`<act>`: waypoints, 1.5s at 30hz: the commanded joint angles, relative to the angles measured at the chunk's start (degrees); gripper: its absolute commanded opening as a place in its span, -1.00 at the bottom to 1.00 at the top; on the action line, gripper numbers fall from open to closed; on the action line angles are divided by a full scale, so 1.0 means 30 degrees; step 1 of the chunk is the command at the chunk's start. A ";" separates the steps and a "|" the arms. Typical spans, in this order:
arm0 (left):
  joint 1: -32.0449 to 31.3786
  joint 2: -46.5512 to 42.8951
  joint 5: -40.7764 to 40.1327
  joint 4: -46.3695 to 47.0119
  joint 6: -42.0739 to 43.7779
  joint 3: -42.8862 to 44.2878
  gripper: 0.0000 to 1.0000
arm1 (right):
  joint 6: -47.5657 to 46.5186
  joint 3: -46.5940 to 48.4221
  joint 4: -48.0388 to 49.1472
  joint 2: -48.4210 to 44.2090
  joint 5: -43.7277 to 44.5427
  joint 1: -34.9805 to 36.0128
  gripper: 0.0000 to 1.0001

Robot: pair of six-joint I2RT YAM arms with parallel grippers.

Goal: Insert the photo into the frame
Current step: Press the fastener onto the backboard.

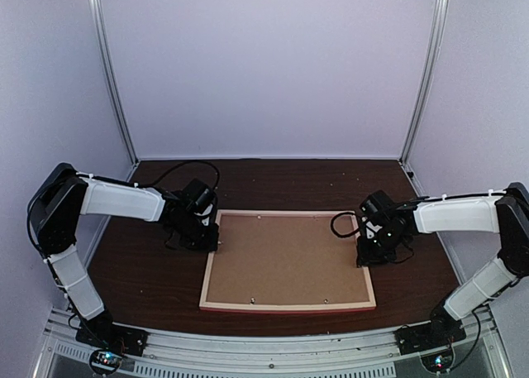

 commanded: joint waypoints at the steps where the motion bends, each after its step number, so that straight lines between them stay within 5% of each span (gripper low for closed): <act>1: -0.0080 0.0889 0.0537 0.0449 0.0646 0.0099 -0.64 | -0.0272 -0.0304 0.1340 0.0870 0.0623 -0.0200 -0.50; 27: -0.0078 0.0914 0.0441 0.0221 0.0733 0.0355 -0.61 | -0.2350 -0.0535 0.0962 0.1175 -0.2261 -0.1830 -0.55; 37: -0.0087 0.0748 -0.0074 -0.0333 0.0895 0.0912 -0.19 | -0.2450 -0.0660 0.0495 -0.0123 -0.2166 -0.2017 -0.11; 45: -0.0087 0.0390 -0.0415 -0.0643 0.0954 0.1485 0.20 | -0.2023 -0.1880 0.0182 -0.2669 -0.2228 -0.2013 0.02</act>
